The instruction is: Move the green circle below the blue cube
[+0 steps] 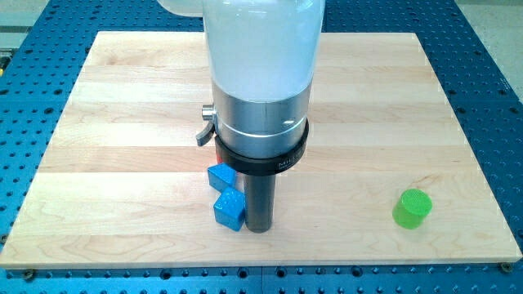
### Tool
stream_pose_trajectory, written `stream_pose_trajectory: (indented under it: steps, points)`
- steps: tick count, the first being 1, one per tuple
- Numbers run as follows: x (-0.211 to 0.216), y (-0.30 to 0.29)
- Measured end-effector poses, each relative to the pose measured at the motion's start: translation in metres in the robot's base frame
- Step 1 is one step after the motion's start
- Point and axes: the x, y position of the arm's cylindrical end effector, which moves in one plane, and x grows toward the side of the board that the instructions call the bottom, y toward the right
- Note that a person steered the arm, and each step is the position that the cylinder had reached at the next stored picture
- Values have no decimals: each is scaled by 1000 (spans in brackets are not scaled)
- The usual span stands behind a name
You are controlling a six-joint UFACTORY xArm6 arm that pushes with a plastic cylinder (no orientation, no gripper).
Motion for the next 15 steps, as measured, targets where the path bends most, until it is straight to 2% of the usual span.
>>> stream_pose_trajectory:
  steps: [1, 2, 3, 4, 5, 6, 8, 9, 11, 12, 15]
  points:
    - [0, -3]
    - [-2, 29]
    - [-54, 97]
    - [-80, 218]
    - [-52, 265]
    - [-11, 224]
    - [29, 112]
    - [4, 124]
    - [-9, 88]
    - [-30, 88]
    - [11, 41]
